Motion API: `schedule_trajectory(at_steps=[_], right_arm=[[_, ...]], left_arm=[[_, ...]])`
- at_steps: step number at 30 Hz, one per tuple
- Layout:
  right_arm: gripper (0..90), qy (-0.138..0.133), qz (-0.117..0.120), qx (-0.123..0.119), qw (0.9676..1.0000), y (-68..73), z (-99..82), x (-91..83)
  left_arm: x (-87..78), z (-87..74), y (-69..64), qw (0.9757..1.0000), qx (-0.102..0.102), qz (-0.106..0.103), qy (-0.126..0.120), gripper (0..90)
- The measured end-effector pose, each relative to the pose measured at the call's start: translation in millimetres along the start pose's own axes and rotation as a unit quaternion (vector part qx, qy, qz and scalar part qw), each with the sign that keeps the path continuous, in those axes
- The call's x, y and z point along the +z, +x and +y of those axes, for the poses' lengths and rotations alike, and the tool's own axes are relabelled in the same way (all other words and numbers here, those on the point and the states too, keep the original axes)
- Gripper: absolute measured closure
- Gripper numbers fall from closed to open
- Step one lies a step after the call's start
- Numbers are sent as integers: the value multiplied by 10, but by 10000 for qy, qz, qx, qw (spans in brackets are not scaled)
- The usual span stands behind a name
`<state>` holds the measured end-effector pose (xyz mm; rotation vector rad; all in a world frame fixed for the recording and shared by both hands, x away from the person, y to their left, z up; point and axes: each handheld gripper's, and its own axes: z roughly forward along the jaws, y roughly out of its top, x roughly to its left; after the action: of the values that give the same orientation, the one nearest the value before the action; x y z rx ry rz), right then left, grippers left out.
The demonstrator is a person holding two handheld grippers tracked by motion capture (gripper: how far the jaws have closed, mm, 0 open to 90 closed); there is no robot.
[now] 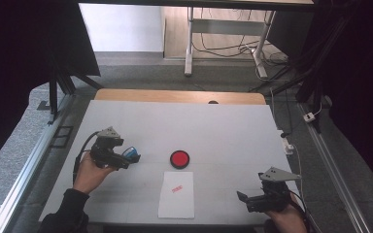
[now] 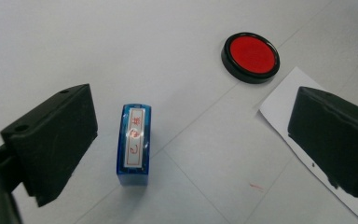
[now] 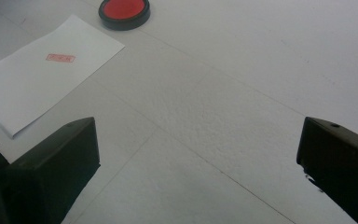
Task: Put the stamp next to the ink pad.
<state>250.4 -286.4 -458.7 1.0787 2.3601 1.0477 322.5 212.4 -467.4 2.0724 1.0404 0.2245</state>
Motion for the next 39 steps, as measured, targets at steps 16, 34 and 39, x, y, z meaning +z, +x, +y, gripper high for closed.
schedule_trajectory(at_steps=[16, 34, 39], right_arm=[[0, 13, 21, -5, 10000, -2, 1, 3], [0, 1, 15, -8, 10000, 3, 3, 5], [0, 2, 10, -8, 10000, 0, 2, 0]], left_arm=[[-272, -152, -151, 9997, -63, -110, -199, 0], [-693, -539, -272, 9977, -331, -269, -522, 0], [-772, -659, -292, 9974, -389, -271, -551, 0]])
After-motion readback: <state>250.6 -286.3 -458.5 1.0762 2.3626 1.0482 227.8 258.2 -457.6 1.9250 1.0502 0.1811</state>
